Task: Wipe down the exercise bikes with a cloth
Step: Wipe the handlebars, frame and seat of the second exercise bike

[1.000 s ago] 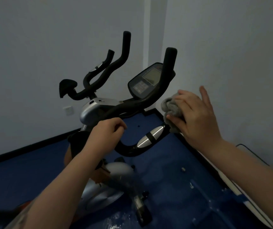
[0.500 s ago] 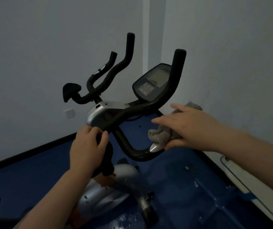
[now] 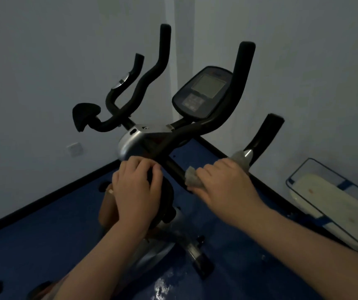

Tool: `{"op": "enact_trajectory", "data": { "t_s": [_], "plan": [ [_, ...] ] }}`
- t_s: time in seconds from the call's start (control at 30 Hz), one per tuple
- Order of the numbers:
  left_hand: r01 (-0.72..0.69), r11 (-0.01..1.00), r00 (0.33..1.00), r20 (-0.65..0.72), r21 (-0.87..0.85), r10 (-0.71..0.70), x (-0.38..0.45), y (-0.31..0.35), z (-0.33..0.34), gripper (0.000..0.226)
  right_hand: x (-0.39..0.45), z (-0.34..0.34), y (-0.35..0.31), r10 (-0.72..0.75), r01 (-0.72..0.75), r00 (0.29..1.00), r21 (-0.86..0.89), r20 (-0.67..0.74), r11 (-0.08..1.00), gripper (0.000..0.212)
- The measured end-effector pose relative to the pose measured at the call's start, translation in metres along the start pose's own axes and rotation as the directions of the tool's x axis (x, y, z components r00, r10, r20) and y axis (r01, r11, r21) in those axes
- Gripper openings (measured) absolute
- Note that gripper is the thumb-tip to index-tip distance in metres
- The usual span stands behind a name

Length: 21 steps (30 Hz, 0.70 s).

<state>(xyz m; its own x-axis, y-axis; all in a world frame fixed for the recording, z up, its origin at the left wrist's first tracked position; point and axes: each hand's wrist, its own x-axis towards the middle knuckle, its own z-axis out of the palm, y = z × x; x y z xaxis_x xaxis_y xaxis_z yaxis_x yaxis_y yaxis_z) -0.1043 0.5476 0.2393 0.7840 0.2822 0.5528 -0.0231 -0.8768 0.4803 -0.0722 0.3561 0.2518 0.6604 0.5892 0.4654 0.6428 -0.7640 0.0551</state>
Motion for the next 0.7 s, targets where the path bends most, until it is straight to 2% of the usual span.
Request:
{"op": "enact_trajectory", "data": {
  "t_s": [0.07, 0.13, 0.2, 0.23, 0.33, 0.43, 0.5, 0.6, 0.7],
  "plan": [
    [0.038, 0.997, 0.999, -0.029, -0.068, -0.040, 0.000, 0.000, 0.001, 0.012, -0.008, -0.003, 0.001, -0.043, 0.044, 0.998, -0.021, 0.050, 0.999, 0.025],
    [0.051, 0.993, 0.997, -0.048, -0.109, -0.056, 0.001, -0.001, 0.002, 0.012, 0.000, -0.002, -0.010, 0.020, -0.014, 0.997, -0.081, 0.075, 0.997, 0.025],
    [0.049, 0.987, 0.996, -0.064, -0.152, -0.059, -0.001, -0.004, 0.005, 0.012, 0.021, 0.001, -0.024, 0.155, -0.116, 0.955, -0.161, 0.254, 0.980, 0.034],
    [0.061, 0.980, 0.994, -0.078, -0.187, -0.077, -0.002, -0.006, 0.006, 0.012, 0.032, 0.006, -0.027, 0.175, -0.117, 0.933, -0.193, 0.316, 0.974, 0.036],
    [0.114, 0.949, 0.985, -0.087, -0.294, -0.146, -0.005, -0.011, 0.008, 0.012, 0.052, 0.007, -0.026, 0.078, 0.033, 0.859, -0.207, 0.505, 0.978, 0.036],
    [0.141, 0.930, 0.982, -0.072, -0.341, -0.175, -0.006, -0.013, 0.009, 0.010, 0.036, -0.003, -0.016, -0.004, 0.119, 0.859, -0.192, 0.512, 0.974, 0.032],
    [0.150, 0.923, 0.980, -0.070, -0.355, -0.187, -0.006, -0.013, 0.009, 0.010, 0.025, -0.002, -0.013, -0.003, 0.127, 0.867, -0.214, 0.499, 0.968, 0.036],
    [0.139, 0.940, 0.983, -0.071, -0.311, -0.169, -0.005, -0.013, 0.009, 0.011, 0.043, 0.006, -0.017, 0.137, -0.070, 0.819, -0.140, 0.557, 0.988, 0.052],
    [0.130, 0.947, 0.985, -0.070, -0.294, -0.157, -0.005, -0.014, 0.010, 0.012, 0.075, 0.020, -0.022, 0.190, -0.345, 0.751, 0.131, 0.633, 0.929, 0.053]
  ]
}}
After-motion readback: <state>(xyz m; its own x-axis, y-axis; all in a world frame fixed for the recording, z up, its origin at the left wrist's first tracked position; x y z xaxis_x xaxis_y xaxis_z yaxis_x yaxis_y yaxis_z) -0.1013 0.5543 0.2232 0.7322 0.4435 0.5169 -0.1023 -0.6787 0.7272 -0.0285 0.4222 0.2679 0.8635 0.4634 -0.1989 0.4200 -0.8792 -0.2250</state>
